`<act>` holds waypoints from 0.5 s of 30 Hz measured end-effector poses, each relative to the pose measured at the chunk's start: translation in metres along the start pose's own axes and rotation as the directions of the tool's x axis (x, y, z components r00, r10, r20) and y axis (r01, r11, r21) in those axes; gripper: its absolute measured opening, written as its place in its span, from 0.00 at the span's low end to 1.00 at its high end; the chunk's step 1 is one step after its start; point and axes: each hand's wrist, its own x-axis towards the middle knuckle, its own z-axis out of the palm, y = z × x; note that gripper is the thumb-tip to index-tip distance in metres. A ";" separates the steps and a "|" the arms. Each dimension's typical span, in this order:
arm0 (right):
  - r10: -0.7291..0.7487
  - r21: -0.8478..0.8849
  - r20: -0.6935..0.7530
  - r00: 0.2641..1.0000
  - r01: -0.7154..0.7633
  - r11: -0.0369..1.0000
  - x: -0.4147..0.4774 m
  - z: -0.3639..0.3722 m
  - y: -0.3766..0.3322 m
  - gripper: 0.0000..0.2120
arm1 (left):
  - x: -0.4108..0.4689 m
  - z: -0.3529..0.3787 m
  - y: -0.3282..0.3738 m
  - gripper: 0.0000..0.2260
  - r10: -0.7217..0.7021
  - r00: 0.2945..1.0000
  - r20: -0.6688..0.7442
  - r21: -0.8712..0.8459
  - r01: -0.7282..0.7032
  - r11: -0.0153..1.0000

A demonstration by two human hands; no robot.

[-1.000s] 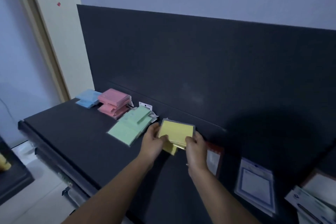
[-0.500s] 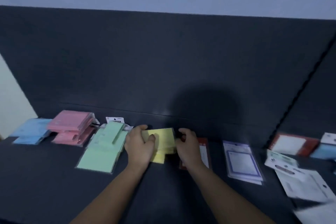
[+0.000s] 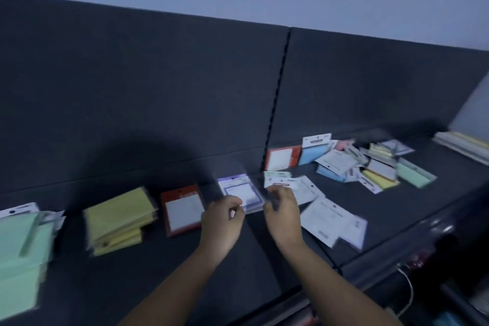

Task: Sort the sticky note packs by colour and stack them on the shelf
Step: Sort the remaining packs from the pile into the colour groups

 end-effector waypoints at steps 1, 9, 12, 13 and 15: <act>0.017 -0.016 -0.028 0.999 -0.017 1.000 0.000 -0.012 0.009 0.13 | 0.001 0.013 0.006 0.06 0.003 0.998 0.067 0.014 -0.004 1.000; 0.169 -0.104 -0.084 0.982 -0.177 0.979 -0.011 -0.105 0.093 0.13 | -0.013 0.124 0.049 0.14 -0.005 0.953 0.303 0.319 -0.096 0.943; 0.178 -0.135 -0.020 0.984 -0.179 0.975 -0.005 -0.141 0.124 0.12 | -0.015 0.164 0.067 0.23 -0.011 0.942 0.336 0.471 -0.157 0.868; 0.170 -0.147 0.005 0.985 -0.167 0.975 -0.001 -0.152 0.134 0.11 | -0.014 0.175 0.072 0.25 -0.008 0.944 0.328 0.519 -0.173 0.837; 0.159 -0.153 0.053 0.986 -0.149 0.977 0.006 -0.172 0.152 0.11 | -0.012 0.193 0.081 0.30 -0.014 0.951 0.309 0.597 -0.183 0.781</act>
